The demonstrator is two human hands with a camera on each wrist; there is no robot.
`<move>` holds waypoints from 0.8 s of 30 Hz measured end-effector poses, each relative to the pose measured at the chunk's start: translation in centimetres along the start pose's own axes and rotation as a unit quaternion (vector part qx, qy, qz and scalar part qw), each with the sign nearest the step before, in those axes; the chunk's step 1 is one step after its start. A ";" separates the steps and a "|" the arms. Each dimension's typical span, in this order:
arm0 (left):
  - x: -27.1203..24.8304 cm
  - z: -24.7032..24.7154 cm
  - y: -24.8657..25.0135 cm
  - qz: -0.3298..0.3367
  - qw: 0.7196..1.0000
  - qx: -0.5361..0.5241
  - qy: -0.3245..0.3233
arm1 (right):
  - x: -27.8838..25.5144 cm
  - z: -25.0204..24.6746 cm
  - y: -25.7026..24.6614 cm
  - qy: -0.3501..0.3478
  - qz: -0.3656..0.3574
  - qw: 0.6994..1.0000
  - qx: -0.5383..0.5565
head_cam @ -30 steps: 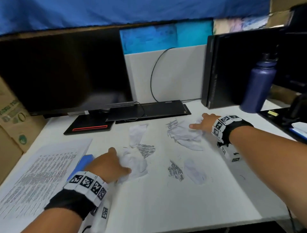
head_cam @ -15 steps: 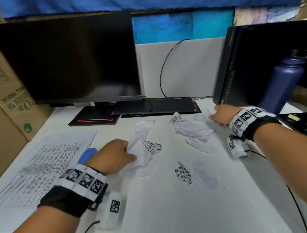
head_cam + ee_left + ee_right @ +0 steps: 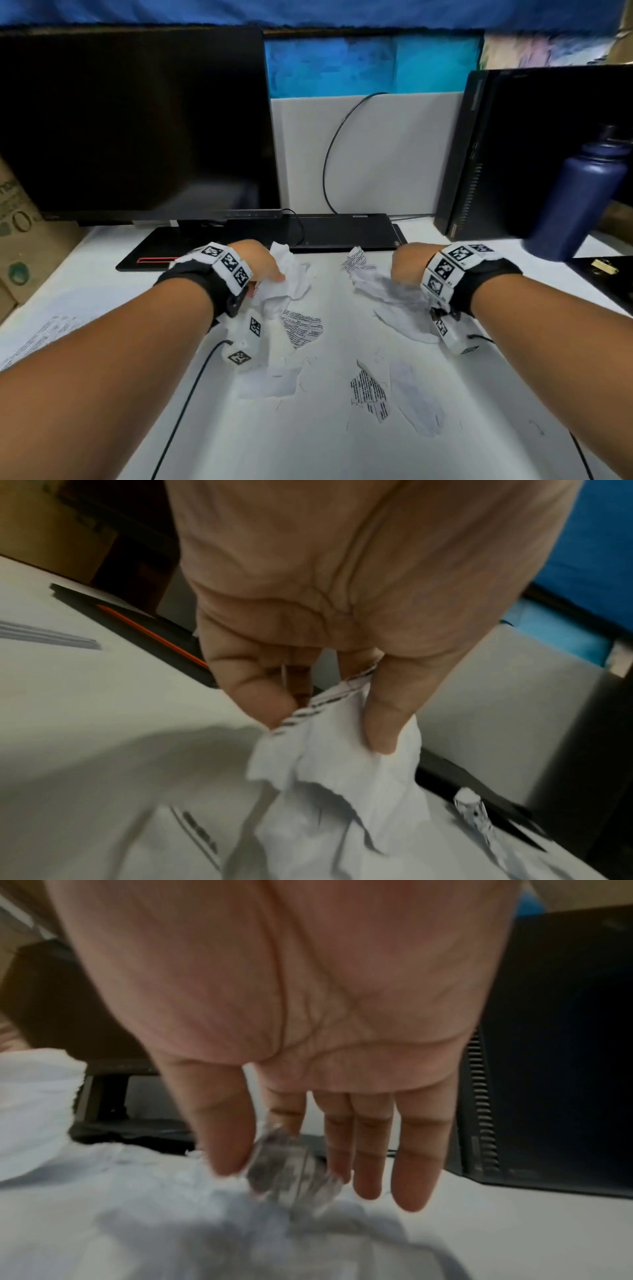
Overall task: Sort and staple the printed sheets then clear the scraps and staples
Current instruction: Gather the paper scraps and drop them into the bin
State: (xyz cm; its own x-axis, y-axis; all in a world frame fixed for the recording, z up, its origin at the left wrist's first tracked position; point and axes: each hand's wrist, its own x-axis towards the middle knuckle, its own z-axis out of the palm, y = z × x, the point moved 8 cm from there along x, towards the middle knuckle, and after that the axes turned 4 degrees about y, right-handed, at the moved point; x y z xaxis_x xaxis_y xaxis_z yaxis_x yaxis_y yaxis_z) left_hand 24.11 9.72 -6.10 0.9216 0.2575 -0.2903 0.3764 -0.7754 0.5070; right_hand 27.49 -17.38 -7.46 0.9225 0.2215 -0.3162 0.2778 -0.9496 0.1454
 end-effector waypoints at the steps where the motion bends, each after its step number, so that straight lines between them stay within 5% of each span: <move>1: 0.1 0.4 0.6 0.014 0.998 0.068 0.008 | 0.2 0.5 -0.2 -0.014 0.011 1.000 -0.016; 5: -0.5 2.5 2.4 0.067 0.955 0.287 0.016 | 0.9 0.9 -0.8 0.021 0.019 1.000 -0.011; 8: -1.0 3.3 2.6 0.073 0.941 0.331 0.011 | 0.8 0.8 -0.7 0.048 0.007 0.999 0.003; 13: -0.1 2.5 1.4 0.024 0.985 0.164 0.034 | -0.8 -1.9 2.9 0.186 0.015 0.962 0.200; 18: -1.8 -1.2 1.1 0.126 0.979 -0.026 0.159 | -3.6 -4.8 8.2 0.307 0.029 0.869 0.386; 22: -4.9 -2.9 1.5 0.193 0.958 -0.041 0.209 | -7.0 -6.4 9.4 0.431 0.032 0.840 0.328; 24: -5.9 -3.0 1.5 0.199 0.955 -0.041 0.217 | -8.1 -6.9 7.2 0.423 -0.003 0.879 0.221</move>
State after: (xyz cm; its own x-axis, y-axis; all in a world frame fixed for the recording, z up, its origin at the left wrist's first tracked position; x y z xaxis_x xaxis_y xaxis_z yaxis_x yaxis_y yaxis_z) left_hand 19.49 8.73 -1.15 0.9390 0.1806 0.2926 -0.0213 -0.8188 0.5737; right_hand 23.81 -24.45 2.59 0.8419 0.1352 0.5224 0.3250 -0.8999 -0.2908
